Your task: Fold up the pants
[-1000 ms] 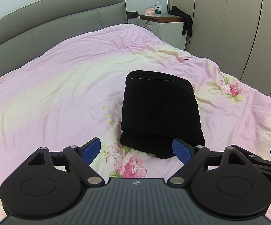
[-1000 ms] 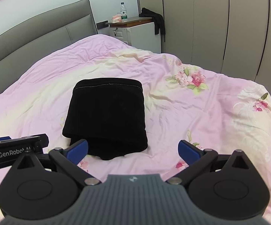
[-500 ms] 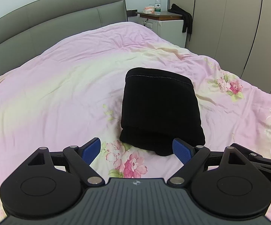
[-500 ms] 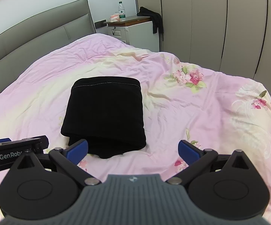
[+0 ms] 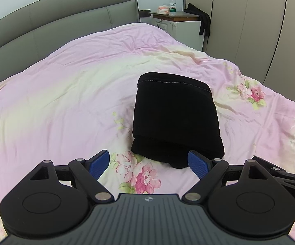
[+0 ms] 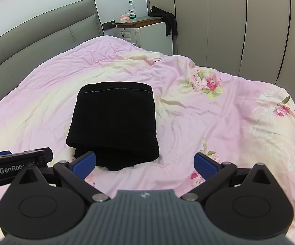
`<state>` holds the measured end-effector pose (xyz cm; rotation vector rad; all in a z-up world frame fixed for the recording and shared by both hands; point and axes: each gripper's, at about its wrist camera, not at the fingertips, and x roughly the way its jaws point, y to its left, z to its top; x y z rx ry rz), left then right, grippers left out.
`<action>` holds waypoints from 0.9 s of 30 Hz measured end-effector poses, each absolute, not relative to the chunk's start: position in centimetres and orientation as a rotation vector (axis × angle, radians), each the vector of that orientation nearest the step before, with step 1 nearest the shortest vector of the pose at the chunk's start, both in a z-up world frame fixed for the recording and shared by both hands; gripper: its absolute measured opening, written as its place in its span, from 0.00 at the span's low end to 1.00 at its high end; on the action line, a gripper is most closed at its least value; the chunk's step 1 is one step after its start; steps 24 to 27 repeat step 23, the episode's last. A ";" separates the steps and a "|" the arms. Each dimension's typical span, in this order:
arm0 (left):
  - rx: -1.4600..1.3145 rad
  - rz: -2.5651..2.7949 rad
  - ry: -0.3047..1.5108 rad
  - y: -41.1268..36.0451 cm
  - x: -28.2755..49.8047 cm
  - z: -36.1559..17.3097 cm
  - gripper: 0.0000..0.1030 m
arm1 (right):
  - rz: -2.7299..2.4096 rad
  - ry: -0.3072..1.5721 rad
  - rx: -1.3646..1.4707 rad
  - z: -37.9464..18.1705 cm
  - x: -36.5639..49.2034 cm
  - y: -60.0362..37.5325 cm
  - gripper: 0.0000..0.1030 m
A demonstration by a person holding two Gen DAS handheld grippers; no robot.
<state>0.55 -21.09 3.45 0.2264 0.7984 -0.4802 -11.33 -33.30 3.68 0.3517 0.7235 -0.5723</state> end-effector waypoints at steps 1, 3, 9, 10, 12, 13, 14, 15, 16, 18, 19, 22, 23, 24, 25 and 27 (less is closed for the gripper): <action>0.226 -0.480 0.799 -21.1 0.5 3.4 0.98 | -0.573 0.723 0.351 3.7 -11.3 -33.3 0.95; 0.227 -0.481 0.798 -21.1 0.5 3.4 0.98 | -0.573 0.724 0.351 3.7 -11.3 -33.3 0.95; 0.227 -0.480 0.797 -21.0 0.5 3.4 0.98 | -0.573 0.722 0.352 3.7 -11.3 -33.3 0.95; 0.227 -0.480 0.798 -21.0 0.5 3.4 0.98 | -0.573 0.723 0.352 3.6 -11.4 -33.3 0.95; 0.227 -0.481 0.797 -21.0 0.5 3.4 0.98 | -0.572 0.723 0.352 3.6 -11.3 -33.3 0.95; 0.227 -0.481 0.796 -21.0 0.5 3.4 0.98 | -0.571 0.724 0.352 3.6 -11.3 -33.3 0.95; 0.227 -0.482 0.795 -21.0 0.5 3.4 0.98 | -0.572 0.724 0.352 3.6 -11.4 -33.3 0.95; 0.228 -0.482 0.793 -21.0 0.5 3.4 0.98 | -0.573 0.723 0.352 3.6 -11.4 -33.3 0.95; 0.228 -0.481 0.792 -21.0 0.5 3.4 0.98 | -0.573 0.723 0.352 3.6 -11.4 -33.3 0.95; 0.232 -0.481 0.785 -21.0 0.4 3.5 0.98 | -0.572 0.723 0.353 3.6 -11.3 -33.4 0.95; 0.234 -0.481 0.781 -20.9 0.3 3.6 0.98 | -0.571 0.723 0.353 3.6 -11.3 -33.4 0.95; 0.236 -0.482 0.783 -21.0 0.2 3.7 0.98 | -0.572 0.725 0.351 3.7 -11.3 -33.4 0.95; 0.234 -0.482 0.784 -21.0 0.1 3.7 0.98 | -0.571 0.724 0.353 3.7 -11.3 -33.4 0.95; 0.234 -0.482 0.784 -21.0 0.1 3.7 0.98 | -0.571 0.724 0.353 3.7 -11.3 -33.4 0.95; 0.234 -0.482 0.784 -21.0 0.1 3.7 0.98 | -0.571 0.724 0.353 3.7 -11.3 -33.4 0.95; 0.234 -0.482 0.784 -21.0 0.1 3.7 0.98 | -0.571 0.724 0.353 3.7 -11.3 -33.4 0.95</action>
